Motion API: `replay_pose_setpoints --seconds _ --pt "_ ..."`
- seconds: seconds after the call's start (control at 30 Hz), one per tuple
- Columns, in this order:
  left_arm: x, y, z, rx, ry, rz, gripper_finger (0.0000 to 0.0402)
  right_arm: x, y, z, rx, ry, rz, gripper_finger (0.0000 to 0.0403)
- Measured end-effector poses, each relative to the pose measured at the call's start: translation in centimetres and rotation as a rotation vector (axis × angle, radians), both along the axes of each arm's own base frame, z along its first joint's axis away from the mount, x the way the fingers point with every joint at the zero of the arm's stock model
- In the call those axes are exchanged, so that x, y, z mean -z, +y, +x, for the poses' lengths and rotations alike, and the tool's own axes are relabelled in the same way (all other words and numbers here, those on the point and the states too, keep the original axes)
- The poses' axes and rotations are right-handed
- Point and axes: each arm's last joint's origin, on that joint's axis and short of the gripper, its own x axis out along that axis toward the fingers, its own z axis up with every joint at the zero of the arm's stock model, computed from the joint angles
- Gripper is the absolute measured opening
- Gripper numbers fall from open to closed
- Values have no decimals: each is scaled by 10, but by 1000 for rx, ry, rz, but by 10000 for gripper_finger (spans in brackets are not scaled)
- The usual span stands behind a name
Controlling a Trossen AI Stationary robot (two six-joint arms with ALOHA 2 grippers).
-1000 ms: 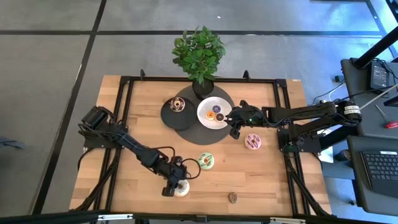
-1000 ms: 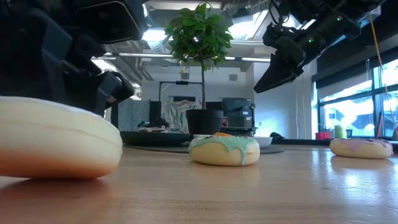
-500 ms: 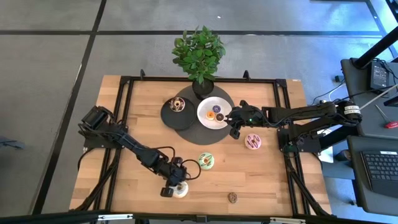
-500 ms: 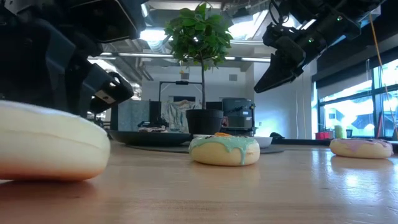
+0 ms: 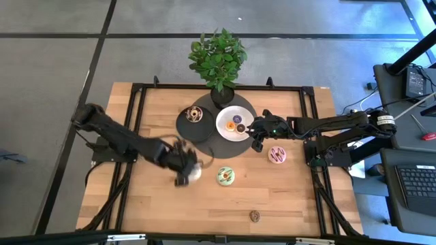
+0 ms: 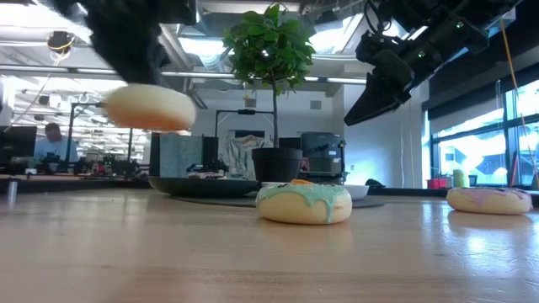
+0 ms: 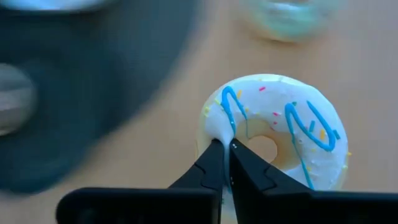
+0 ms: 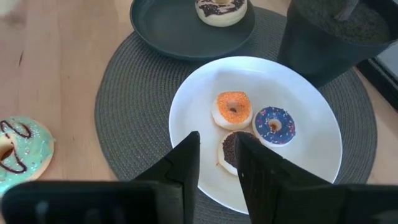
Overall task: Pick & Place donuts
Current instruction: Put the big white donut on the green plate
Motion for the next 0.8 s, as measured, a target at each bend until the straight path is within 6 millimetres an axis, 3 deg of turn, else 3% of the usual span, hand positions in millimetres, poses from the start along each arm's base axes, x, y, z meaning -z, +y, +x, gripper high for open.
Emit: replay_pose_setpoints --seconds 0.2,0.4,0.63,0.8 --pt "-26 56 -17 -253 -42 198 7 0 0 0 -25 10 -30 104" --pt "-29 103 -17 -373 -9 248 10 0 0 0 -24 9 -30 104" --pt "7 141 -15 -391 -66 146 9 0 0 0 -24 9 -30 104" --pt "31 151 -23 -411 -74 89 9 0 0 0 -24 10 -30 104"
